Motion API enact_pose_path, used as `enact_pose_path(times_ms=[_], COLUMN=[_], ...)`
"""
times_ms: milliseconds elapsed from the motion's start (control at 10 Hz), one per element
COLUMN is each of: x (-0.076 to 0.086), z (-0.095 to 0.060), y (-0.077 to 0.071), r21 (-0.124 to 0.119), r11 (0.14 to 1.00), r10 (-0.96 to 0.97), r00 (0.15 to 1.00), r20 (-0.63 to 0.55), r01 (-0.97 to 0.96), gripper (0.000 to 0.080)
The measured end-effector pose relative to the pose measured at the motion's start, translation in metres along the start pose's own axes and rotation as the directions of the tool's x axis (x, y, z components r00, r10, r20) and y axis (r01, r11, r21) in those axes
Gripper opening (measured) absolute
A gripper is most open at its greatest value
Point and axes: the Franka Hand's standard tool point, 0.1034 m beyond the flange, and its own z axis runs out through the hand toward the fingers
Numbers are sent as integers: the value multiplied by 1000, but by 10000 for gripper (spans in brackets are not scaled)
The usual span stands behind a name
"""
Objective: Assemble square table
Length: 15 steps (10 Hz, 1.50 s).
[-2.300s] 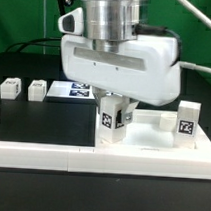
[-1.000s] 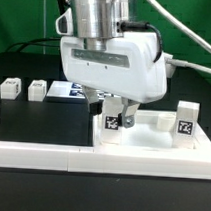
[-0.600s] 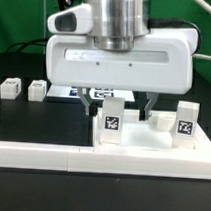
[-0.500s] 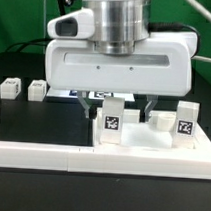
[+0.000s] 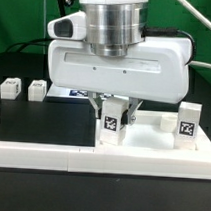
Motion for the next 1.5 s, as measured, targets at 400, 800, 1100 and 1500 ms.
enact_pose_path(times_ms=[400,800,1100,1500], x=[3,3,4,5], z=[1,1,1,1], y=[-3,-5,-4,-3], r21=[-22,-15,-16,-18], r11=[854,478,322,254], r10=[521,878,946,966], r00=[854,477,321,253], r20=[13,34,47,53], r01=[-520,-878,-947,-967], gripper=[288,288,288,288])
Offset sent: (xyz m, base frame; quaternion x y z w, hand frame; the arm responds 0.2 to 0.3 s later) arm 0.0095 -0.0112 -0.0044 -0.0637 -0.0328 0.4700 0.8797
